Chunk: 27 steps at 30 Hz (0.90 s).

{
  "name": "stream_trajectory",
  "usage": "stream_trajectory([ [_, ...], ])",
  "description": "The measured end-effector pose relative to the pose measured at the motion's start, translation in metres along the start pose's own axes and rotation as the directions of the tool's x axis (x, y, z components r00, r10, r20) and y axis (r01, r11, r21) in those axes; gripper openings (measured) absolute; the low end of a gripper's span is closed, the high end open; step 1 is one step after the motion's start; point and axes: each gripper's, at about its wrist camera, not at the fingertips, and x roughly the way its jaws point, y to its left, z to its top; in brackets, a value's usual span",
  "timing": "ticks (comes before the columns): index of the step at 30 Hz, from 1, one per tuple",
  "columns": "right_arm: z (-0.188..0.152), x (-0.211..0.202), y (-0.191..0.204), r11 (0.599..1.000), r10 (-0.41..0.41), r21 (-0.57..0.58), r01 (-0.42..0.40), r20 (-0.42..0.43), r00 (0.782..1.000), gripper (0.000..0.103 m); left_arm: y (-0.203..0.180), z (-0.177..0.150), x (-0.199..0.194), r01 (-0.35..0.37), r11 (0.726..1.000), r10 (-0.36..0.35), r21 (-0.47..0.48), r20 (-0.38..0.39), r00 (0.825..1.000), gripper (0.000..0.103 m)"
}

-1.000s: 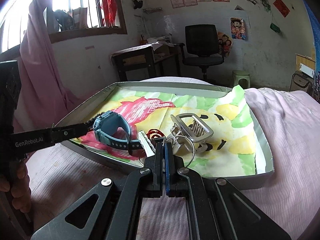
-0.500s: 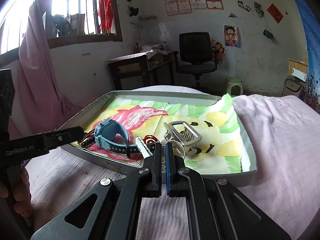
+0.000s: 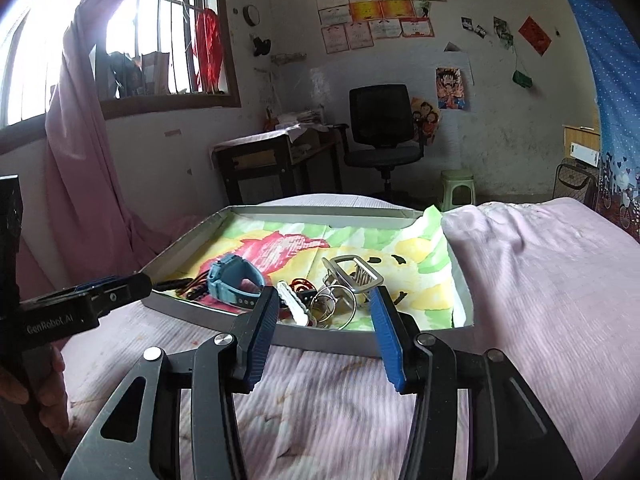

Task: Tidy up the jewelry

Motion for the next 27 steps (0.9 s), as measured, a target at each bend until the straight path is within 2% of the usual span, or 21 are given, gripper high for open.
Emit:
stream_trajectory([
  [3, -0.002, -0.011, 0.002, 1.0, 0.001, -0.005, -0.001, 0.004, 1.0, 0.046, 0.002, -0.005, -0.013, -0.009, 1.0, 0.009, 0.002, 0.022, 1.0, 0.09],
  [6, -0.006, -0.024, 0.004, 1.0, -0.004, -0.011, 0.004, 0.011, 1.0, 0.058, 0.004, -0.012, -0.026, -0.017, 1.0, 0.017, 0.0, 0.045, 0.999, 0.096],
  [10, -0.012, -0.044, 0.003, 1.0, -0.011, -0.002, 0.011, 0.034, 0.999, 0.075, 0.007, -0.023, -0.043, -0.025, 1.0, 0.025, -0.003, 0.072, 0.997, 0.1],
  [12, -0.015, -0.053, 0.002, 1.0, -0.012, 0.003, 0.012, 0.046, 0.999, 0.078, 0.007, -0.029, -0.051, -0.027, 1.0, 0.026, 0.001, 0.092, 0.995, 0.101],
  [15, -0.019, -0.067, 0.0, 1.0, -0.012, 0.009, 0.012, 0.062, 0.998, 0.093, 0.005, -0.038, -0.065, -0.033, 0.999, 0.03, 0.023, 0.123, 0.992, 0.102],
  [20, -0.027, -0.088, 0.0, 1.0, -0.012, 0.015, 0.011, 0.089, 0.996, 0.096, 0.003, -0.052, -0.086, -0.025, 0.999, 0.021, 0.021, 0.154, 0.988, 0.102],
  [22, -0.031, -0.098, 0.0, 1.0, -0.017, 0.015, 0.015, 0.098, 0.995, 0.1, 0.004, -0.058, -0.093, -0.019, 1.0, 0.016, 0.013, 0.161, 0.987, 0.102],
  [27, -0.041, -0.118, 0.0, 1.0, -0.024, 0.021, 0.022, 0.119, 0.993, 0.1, 0.003, -0.07, -0.111, -0.02, 1.0, 0.018, 0.005, 0.184, 0.983, 0.102],
])
